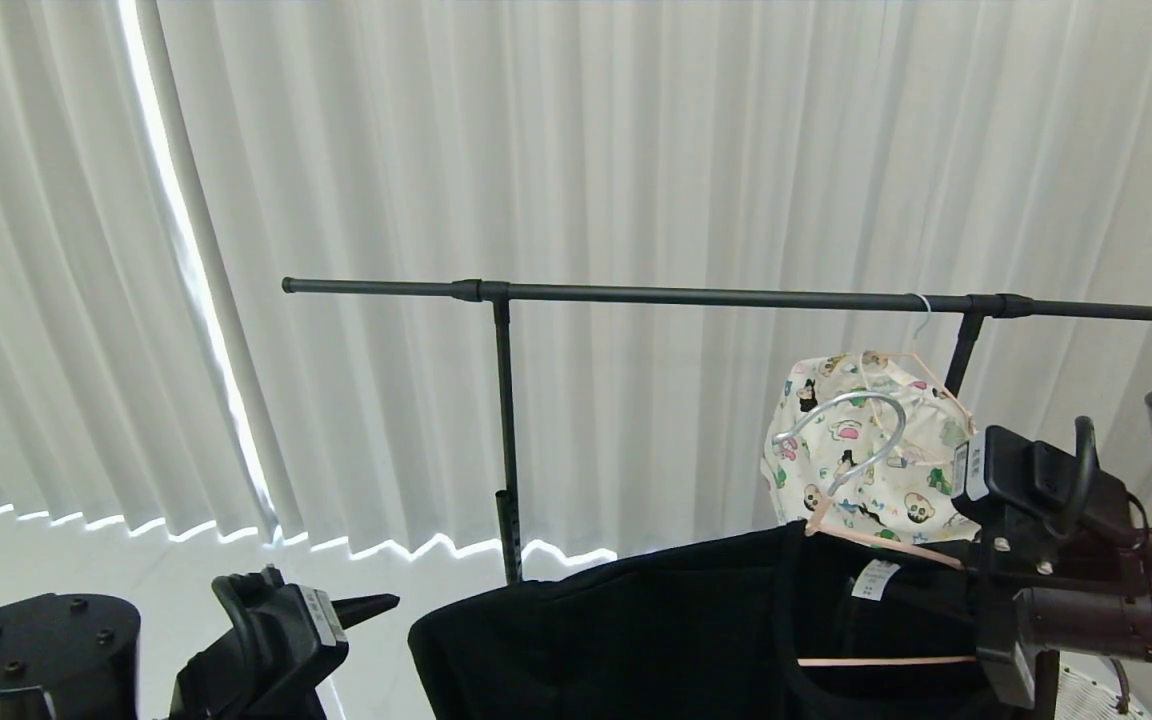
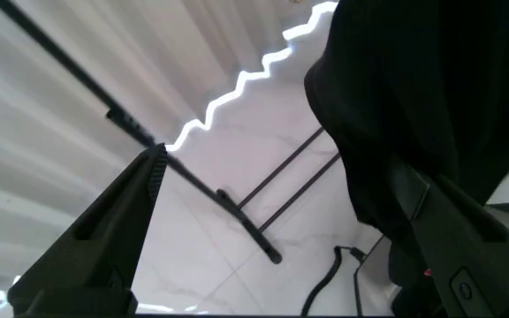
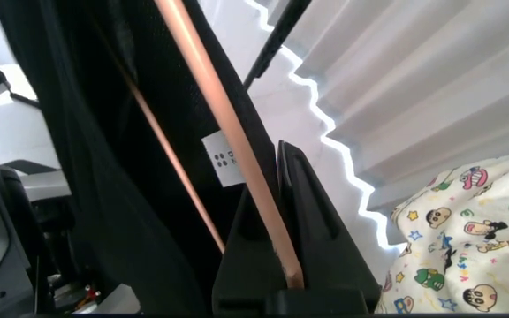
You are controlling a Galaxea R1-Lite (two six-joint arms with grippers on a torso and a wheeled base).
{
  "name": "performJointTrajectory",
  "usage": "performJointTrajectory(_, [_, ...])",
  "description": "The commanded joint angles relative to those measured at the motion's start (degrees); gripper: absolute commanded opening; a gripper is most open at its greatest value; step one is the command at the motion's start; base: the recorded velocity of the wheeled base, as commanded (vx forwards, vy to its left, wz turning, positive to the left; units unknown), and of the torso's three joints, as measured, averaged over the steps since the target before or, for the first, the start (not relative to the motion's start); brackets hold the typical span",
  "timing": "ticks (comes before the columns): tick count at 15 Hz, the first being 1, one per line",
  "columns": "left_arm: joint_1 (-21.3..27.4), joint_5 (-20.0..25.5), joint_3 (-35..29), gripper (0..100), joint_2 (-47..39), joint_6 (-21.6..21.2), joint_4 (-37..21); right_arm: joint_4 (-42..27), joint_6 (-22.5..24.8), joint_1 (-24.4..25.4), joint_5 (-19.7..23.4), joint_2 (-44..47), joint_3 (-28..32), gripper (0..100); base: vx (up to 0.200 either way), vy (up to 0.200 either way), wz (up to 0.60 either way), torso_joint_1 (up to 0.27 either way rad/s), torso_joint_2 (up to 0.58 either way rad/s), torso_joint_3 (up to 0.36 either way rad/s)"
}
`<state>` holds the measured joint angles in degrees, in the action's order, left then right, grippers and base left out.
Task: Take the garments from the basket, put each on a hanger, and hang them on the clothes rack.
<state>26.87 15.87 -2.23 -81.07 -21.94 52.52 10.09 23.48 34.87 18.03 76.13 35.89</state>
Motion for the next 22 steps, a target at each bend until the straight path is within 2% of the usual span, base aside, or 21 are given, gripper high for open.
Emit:
performJointTrajectory(1, [-0.1,0.1,0.3,100,1.7,0.1,0.0,0.0,-0.1,-0.7,-0.1,0.6,0.1,0,0.000,0.000,0.00,0.000,0.00,0.000])
performJointTrajectory(5, [-3.6,0.2,2.1,100,4.9,0.1,0.0,3.1,0.0,-2.3,0.1,2.2,0.1,0,0.000,0.000,0.00,0.000,0.00,0.000])
performJointTrajectory(9, [-4.2,0.4,2.1,100,5.2,0.1,0.0,3.3,0.0,-2.2,0.2,2.3,0.2,0,0.000,0.000,0.00,0.000,0.00,0.000])
performJointTrajectory(12, [-3.0,4.9,1.4,100,5.1,-0.3,0.0,4.3,0.0,-2.2,0.1,1.7,0.2,0,0.000,0.000,0.00,0.000,0.00,0.000])
performJointTrajectory(19, [-2.7,4.7,-2.8,100,-2.9,-0.5,0.0,5.7,0.0,0.0,0.1,0.2,0.3,0,0.000,0.000,0.00,0.000,0.00,0.000])
performJointTrajectory(20, [-2.7,4.7,-2.7,0,-3.0,-0.5,0.0,5.7,0.0,0.0,0.1,0.1,0.3,0,0.000,0.000,0.00,0.000,0.00,0.000])
performJointTrajectory(22, [-2.9,4.6,-2.7,0,-3.0,-0.4,0.0,5.7,0.0,-0.1,0.0,0.2,0.2,0,0.000,0.000,0.00,0.000,0.00,0.000])
